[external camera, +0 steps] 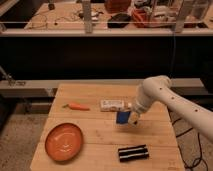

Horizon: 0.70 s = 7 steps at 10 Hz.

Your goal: Place the white sponge in the ceramic bowl

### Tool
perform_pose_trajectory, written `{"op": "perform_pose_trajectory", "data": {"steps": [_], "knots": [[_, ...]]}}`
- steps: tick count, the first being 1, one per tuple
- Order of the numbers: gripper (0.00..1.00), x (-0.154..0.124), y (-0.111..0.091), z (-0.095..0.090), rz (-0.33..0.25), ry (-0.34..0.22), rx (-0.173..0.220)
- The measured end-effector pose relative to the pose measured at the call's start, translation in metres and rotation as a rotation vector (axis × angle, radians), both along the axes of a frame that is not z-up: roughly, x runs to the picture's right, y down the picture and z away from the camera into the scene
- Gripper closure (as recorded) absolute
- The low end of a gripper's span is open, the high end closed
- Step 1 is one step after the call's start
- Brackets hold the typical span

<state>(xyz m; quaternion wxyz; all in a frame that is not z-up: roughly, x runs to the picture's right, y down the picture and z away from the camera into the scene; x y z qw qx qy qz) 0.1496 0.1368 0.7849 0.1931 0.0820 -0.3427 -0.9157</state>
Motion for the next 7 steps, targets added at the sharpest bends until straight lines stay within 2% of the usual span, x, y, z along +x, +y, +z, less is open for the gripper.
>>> {"op": "perform_pose_trajectory", "data": {"steps": [2,5,7], "knots": [[0.99,-0.003,-0.005,-0.008,-0.026,-0.013,0.01],[0.99,-0.037,-0.013,-0.029,-0.059,-0.045,0.026],[0.99,-0.044,-0.012,-0.036,-0.075,-0.055,0.032]]}}
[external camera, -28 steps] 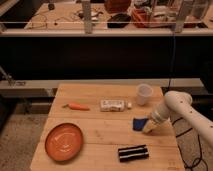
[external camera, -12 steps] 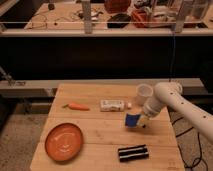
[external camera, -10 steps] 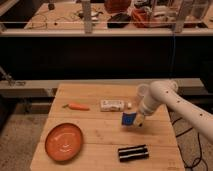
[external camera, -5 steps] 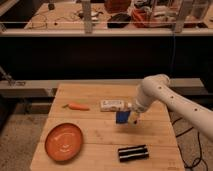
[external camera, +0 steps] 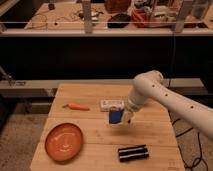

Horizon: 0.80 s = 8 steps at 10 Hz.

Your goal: Place the white sponge in the ceramic bowl

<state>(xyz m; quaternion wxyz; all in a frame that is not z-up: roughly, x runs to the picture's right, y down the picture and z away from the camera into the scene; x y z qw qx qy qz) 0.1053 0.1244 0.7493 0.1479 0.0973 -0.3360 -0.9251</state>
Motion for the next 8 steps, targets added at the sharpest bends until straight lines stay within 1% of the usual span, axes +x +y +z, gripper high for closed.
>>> {"op": "perform_pose_trajectory", "data": {"steps": [2,3,8], "knots": [[0.99,-0.01,0.003,-0.006,-0.023,-0.015,0.011],[0.99,-0.023,0.002,-0.008,-0.036,-0.025,0.015],[0.99,-0.051,0.004,-0.019,-0.067,-0.052,0.033]]}}
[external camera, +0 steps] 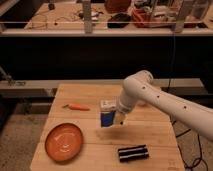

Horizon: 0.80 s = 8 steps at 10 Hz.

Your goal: Place the white sponge in the ceramic bowl

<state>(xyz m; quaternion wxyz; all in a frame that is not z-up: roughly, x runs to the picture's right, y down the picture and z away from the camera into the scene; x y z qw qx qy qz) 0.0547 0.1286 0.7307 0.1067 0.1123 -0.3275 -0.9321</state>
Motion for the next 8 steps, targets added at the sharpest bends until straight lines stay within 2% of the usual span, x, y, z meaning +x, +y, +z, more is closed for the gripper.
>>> {"op": "perform_pose_trajectory", "data": {"steps": [4,8], "knots": [[0.99,-0.032,0.002,-0.01,-0.035,-0.019,0.013],[0.99,-0.075,0.007,-0.02,-0.086,-0.045,0.027]]}}
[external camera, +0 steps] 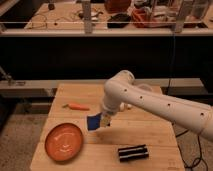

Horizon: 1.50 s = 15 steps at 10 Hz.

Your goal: Place the white sponge in the ceramic bowl

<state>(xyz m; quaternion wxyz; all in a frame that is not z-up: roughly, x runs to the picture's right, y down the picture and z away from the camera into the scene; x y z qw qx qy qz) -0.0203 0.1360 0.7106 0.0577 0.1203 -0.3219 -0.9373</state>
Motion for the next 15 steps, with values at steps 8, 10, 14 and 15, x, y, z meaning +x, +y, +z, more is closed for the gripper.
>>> {"op": "perform_pose_trajectory", "data": {"steps": [8,10,14,15], "knots": [[0.99,-0.078,0.012,-0.007,-0.12,-0.049,0.034],[0.99,-0.084,0.015,-0.008,-0.141,-0.054,0.043],[0.99,-0.116,0.025,-0.01,-0.197,-0.079,0.049],[0.99,-0.12,0.027,-0.011,-0.212,-0.081,0.053]]}}
